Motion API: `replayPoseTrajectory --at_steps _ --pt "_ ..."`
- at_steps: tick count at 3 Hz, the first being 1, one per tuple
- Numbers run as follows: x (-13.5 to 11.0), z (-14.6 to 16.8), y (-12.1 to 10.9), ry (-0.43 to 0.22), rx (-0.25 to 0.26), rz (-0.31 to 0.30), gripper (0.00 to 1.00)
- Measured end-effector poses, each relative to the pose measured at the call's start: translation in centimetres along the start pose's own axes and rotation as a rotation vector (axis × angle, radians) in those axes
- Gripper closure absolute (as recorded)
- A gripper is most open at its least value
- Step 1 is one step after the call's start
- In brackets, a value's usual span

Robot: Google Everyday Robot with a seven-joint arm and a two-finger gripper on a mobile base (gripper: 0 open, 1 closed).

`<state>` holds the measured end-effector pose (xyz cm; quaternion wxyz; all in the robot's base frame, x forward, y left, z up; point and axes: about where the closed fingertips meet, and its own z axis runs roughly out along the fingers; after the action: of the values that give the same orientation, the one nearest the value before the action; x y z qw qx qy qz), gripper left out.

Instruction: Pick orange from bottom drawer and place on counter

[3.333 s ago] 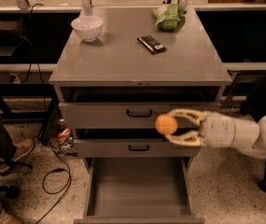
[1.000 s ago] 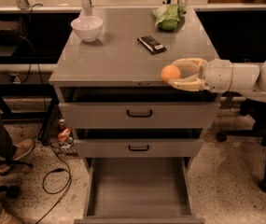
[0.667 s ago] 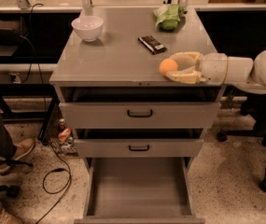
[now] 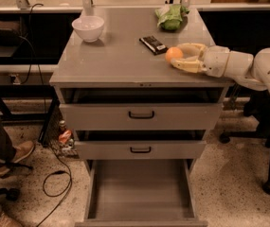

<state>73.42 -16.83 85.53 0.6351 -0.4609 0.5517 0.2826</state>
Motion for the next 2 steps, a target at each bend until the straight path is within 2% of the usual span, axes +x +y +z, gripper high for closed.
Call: replayPoseTrajectory --at_steps 1,2 --pt "0.67 0.35 -1.59 0.025 0.029 0.036 1.0" --pt "1.21 0.82 -2.32 0.086 0.015 0.068 0.82"
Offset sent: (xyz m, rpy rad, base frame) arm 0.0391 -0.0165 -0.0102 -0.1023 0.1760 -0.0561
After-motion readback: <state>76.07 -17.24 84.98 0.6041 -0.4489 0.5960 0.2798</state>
